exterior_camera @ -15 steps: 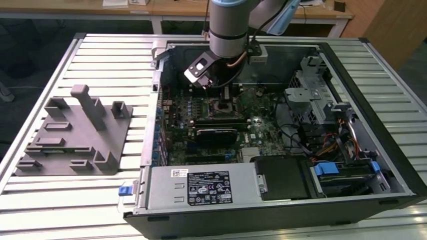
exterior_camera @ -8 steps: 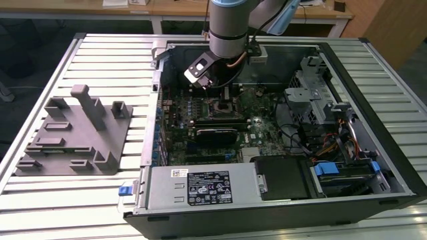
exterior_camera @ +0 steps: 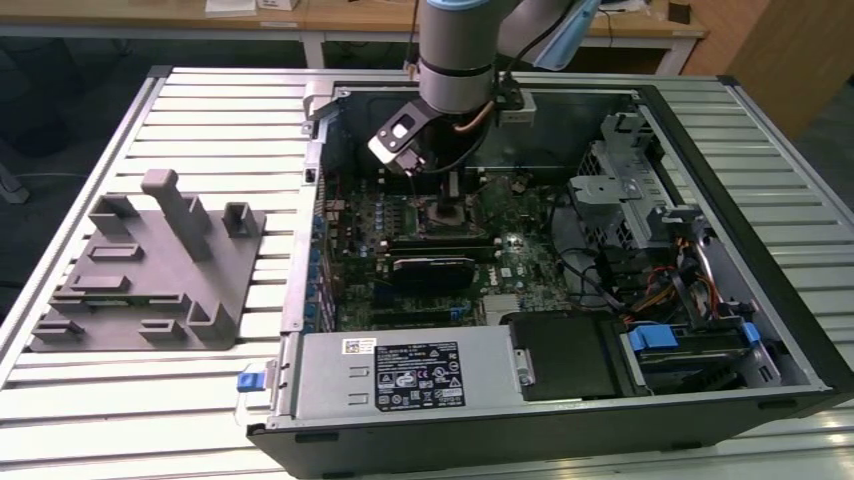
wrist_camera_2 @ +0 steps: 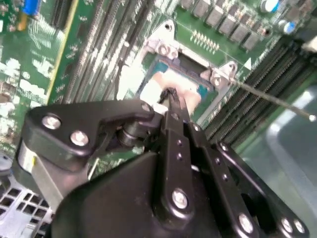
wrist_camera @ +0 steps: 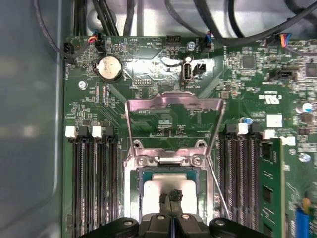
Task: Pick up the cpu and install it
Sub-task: 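Place the cpu into insertion slot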
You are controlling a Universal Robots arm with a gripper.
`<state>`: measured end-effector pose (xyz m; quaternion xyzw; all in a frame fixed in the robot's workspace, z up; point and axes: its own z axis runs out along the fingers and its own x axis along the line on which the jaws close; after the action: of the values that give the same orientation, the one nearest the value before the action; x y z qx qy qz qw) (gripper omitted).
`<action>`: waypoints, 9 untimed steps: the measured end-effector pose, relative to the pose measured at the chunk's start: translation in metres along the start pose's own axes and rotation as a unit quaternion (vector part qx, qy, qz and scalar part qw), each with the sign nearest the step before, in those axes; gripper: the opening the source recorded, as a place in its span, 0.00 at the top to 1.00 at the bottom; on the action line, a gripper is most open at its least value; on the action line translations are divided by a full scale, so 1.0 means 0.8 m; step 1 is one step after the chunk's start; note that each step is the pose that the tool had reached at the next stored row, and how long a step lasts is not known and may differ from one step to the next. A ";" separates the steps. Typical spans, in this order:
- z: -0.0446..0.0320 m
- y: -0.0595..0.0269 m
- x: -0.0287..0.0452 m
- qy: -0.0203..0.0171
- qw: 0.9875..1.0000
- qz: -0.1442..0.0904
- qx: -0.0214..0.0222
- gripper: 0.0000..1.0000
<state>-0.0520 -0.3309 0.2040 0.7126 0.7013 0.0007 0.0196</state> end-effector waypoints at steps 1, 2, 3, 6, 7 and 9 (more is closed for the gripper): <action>-0.0037 0.000 0.0000 0.000 1.000 0.000 0.000 0.89; -0.0077 0.000 -0.0001 0.000 1.000 0.000 0.000 0.89; -0.0121 0.000 -0.0003 0.000 1.000 0.000 0.000 0.89; -0.0266 0.001 -0.0007 0.000 1.000 0.000 0.000 0.89; -0.0318 0.001 -0.0008 0.000 1.000 0.000 0.000 0.89; -0.0426 0.001 -0.0011 0.000 1.000 0.000 0.000 0.89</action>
<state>-0.0520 -0.3309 0.2382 0.7126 0.7013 0.0008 0.0198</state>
